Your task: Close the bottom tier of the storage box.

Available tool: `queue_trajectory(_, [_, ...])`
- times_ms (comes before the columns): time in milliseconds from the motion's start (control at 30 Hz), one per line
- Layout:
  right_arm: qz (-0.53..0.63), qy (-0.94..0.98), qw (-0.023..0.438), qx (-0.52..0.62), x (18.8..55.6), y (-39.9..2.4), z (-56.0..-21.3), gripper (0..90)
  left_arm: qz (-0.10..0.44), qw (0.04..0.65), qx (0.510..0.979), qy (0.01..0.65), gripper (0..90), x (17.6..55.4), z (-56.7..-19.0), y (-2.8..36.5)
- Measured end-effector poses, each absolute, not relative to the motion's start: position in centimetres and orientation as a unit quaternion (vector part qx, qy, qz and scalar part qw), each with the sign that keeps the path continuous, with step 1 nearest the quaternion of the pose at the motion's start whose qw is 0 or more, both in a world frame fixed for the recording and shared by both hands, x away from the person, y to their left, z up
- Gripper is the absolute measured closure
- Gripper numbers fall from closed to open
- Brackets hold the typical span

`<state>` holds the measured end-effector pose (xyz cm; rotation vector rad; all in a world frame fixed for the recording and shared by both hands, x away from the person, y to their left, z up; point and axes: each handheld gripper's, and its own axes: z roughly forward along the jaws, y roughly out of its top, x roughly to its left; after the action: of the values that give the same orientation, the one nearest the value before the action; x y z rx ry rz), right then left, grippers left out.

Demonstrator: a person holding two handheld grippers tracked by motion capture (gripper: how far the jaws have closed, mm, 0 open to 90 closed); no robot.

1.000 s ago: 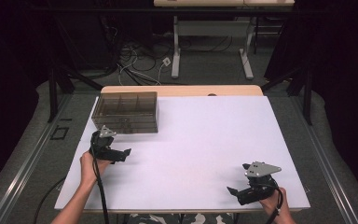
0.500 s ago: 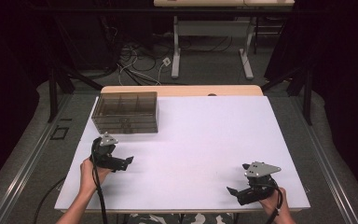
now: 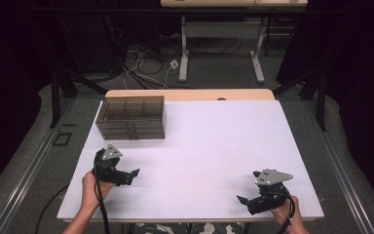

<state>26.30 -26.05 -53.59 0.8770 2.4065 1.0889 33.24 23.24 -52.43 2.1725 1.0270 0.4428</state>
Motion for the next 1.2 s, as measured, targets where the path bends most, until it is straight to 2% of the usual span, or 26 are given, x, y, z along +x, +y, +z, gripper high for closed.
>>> queue_trajectory(1200, [0.384,0.852,0.174,0.311,26.3,-25.8,-53.8,0.3,0.175,0.355,0.849,0.351,0.0,28.3,-53.0,22.0])
